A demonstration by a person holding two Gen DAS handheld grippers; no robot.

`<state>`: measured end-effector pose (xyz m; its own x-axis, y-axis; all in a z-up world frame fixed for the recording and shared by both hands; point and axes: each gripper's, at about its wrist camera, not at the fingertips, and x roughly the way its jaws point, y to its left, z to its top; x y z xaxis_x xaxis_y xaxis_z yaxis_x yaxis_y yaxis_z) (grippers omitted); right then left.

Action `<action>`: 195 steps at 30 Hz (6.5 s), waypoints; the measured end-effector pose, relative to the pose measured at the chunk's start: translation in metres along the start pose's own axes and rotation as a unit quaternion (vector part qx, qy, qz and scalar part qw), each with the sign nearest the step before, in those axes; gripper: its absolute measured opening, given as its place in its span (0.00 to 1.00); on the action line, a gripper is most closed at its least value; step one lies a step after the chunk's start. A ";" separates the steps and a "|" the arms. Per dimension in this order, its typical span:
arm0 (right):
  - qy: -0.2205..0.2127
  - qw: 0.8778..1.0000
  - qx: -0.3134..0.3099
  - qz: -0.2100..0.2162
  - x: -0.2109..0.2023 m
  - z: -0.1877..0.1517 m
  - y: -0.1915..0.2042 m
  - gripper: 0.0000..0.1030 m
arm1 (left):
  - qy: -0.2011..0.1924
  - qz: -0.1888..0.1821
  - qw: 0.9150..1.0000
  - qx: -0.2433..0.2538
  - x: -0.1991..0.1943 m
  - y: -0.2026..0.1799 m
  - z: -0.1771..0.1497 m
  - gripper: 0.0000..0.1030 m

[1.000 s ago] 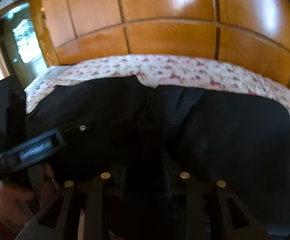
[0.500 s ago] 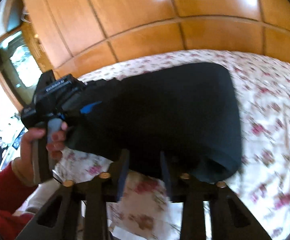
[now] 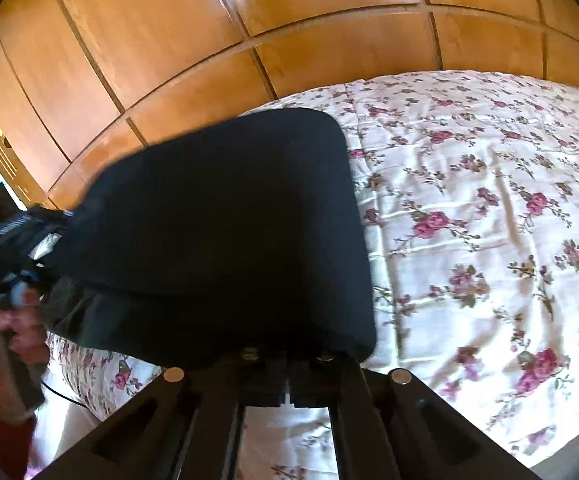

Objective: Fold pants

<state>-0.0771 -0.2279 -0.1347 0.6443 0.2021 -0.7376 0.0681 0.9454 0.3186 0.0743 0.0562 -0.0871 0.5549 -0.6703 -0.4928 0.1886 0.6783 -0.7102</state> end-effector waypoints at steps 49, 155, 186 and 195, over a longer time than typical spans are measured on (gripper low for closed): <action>-0.060 0.977 -0.150 -0.139 0.062 0.084 0.030 0.00 | -0.041 0.134 0.982 0.128 0.025 0.028 -0.054 0.27; -0.087 0.983 -0.162 0.009 0.052 0.016 0.087 0.14 | -0.293 0.057 0.954 0.037 -0.165 0.000 0.000 0.12; -0.047 0.993 -0.109 0.019 0.028 0.039 0.068 0.33 | -0.087 0.009 0.988 0.129 -0.022 -0.052 -0.064 0.12; -0.044 0.990 0.032 0.128 0.010 0.057 0.026 0.57 | -0.006 0.074 0.977 0.200 0.029 -0.059 -0.096 0.22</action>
<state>-0.0254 -0.2157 -0.0993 0.7105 0.4077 -0.5735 -0.0602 0.8473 0.5278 0.0009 -0.0325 -0.1076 0.6091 -0.5538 -0.5677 0.4055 0.8326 -0.3771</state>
